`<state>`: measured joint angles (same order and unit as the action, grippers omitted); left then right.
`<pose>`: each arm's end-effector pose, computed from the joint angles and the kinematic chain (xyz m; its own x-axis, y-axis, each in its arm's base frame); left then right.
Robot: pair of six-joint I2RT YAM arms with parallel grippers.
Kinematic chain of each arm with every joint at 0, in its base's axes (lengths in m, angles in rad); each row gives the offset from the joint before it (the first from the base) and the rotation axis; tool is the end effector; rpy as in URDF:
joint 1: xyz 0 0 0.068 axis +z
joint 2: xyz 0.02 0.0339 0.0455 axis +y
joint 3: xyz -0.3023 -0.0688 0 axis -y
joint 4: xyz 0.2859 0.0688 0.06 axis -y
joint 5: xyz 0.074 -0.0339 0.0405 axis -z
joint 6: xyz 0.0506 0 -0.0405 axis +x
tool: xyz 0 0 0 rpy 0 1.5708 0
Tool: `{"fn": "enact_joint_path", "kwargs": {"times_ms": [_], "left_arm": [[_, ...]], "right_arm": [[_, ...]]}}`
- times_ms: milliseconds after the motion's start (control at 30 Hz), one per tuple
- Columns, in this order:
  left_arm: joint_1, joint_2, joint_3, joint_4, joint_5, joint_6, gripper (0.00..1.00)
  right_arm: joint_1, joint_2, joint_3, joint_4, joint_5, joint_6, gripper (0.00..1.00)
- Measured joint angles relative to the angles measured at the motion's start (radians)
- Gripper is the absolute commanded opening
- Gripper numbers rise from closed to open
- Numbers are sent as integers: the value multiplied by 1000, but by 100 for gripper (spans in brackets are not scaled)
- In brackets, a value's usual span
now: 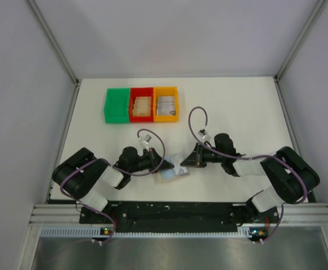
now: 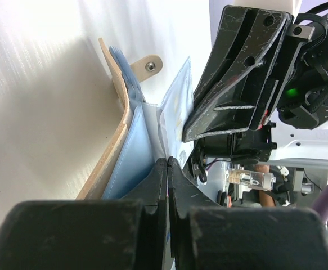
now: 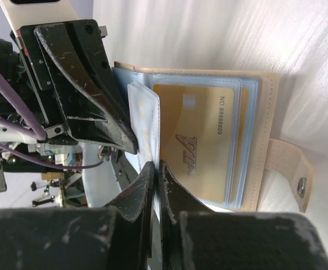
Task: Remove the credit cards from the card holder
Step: Remove the credit card from the card holder.
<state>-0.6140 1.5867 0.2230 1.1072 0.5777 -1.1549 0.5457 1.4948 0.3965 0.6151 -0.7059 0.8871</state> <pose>0.1924 -0.1694 0.1188 -0.9202 -0.2889 -0.2641 0.1797 0.2874 -0.9408 0.2225 0.1735 0.1354 -0.9377 0.1208 -0.3257 -0.2518 0.4095 0.8769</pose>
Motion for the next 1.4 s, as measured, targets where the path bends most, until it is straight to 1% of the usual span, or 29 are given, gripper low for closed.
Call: {"fn": "enact_joint_path", "kwargs": {"times_ms": [300,500,600,733,900,933,967,1000,1033,1133,1233,1300,1400], "left_arm": [[12,-1,-34,61,2,-7,0],[26,15,-63,138,6,-41,0],[46,58,-87,170,10,-70,0],[59,96,-112,171,10,-95,0],[67,80,-120,171,9,-99,0],[69,65,-120,171,9,-96,0],[71,47,-120,171,9,-91,0],[72,25,-120,172,9,-84,0],[72,2,-120,172,9,-75,0],[75,-54,-120,162,9,-49,0],[77,-91,-114,137,11,-26,0],[77,-99,-106,116,20,-13,0],[77,-103,-90,86,40,5,0]], "right_arm": [[-8,0,-11,36,-37,4,0],[-11,0,-11,51,-45,6,0],[-35,0,-23,42,-24,3,0],[-57,0,-39,19,2,2,0],[-58,0,-39,-31,30,-29,0],[-58,0,-37,-52,36,-38,2],[-58,0,-34,-76,43,-50,7],[-58,0,-27,-106,51,-63,13],[-58,0,-21,-132,59,-74,21],[-58,-11,12,-250,100,-121,41],[-58,-66,56,-410,161,-183,56],[-58,-124,93,-527,215,-235,60],[-58,-211,164,-685,295,-310,61]]}}
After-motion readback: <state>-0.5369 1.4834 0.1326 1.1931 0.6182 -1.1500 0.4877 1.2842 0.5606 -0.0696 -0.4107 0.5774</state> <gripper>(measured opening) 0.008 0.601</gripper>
